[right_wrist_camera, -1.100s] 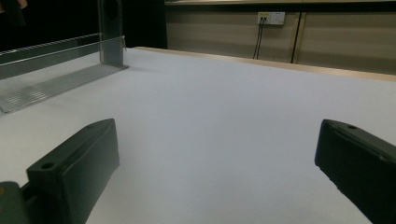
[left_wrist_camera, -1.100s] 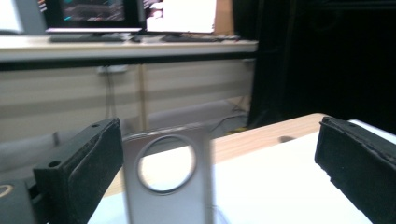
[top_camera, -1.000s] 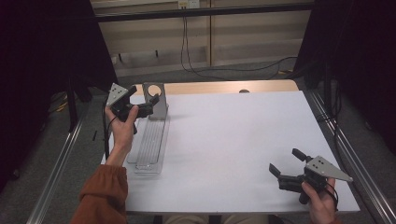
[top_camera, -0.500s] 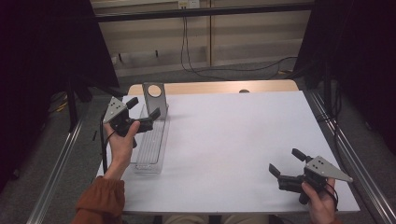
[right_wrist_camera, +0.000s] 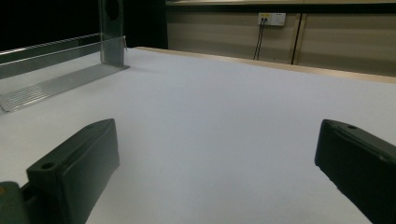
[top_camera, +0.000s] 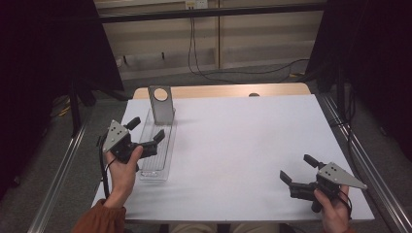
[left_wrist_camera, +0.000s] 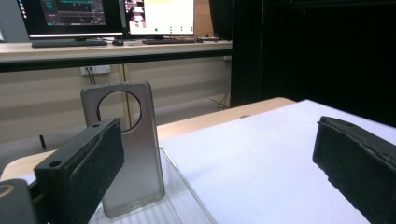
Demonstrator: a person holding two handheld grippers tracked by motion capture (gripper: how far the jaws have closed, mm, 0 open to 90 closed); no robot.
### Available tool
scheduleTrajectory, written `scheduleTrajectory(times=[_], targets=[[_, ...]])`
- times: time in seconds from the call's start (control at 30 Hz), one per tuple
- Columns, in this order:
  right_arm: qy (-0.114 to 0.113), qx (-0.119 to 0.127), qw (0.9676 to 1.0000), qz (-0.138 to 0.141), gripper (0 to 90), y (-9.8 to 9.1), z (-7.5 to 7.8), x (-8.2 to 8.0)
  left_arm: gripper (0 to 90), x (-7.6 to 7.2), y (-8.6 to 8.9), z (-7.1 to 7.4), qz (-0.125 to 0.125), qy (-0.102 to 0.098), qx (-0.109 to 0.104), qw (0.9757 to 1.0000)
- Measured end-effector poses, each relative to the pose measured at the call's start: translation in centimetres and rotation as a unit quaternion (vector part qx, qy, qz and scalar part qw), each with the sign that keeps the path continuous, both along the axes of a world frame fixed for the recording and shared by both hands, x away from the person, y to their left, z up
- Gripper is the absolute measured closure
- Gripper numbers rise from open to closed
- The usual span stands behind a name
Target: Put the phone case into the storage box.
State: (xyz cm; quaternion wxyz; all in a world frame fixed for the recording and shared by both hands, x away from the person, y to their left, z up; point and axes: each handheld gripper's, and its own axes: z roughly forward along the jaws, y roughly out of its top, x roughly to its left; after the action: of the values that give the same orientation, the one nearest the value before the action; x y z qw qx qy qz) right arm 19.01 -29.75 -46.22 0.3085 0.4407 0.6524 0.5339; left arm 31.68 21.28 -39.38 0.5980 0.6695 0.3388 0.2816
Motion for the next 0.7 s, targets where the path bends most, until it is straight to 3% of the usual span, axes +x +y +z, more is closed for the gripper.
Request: scheduleTrajectory(times=[0.07,0.23,0.37,0.7], targets=[[-0.002,-0.001,1.0000,0.001,0.0,0.0,0.0,0.0,2.2,-0.5,0.1,-0.4,-0.004,0.004,-0.008,0.9999],[-0.003,-0.002,1.0000,-0.001,0.0,0.0,0.1,-0.1,2.4,-1.6,0.6,-1.7,-0.004,-0.004,0.015,0.9999],[-0.006,-0.004,1.0000,-0.002,0.0,0.0,0.1,-0.1,2.5,-2.7,0.9,-2.9,-0.009,0.012,0.012,0.9998],[-0.006,-0.008,0.9999,-0.007,0.0,-0.3,0.2,-0.3,2.5,-5.0,2.4,-4.9,-0.003,0.026,-0.006,0.9996]])
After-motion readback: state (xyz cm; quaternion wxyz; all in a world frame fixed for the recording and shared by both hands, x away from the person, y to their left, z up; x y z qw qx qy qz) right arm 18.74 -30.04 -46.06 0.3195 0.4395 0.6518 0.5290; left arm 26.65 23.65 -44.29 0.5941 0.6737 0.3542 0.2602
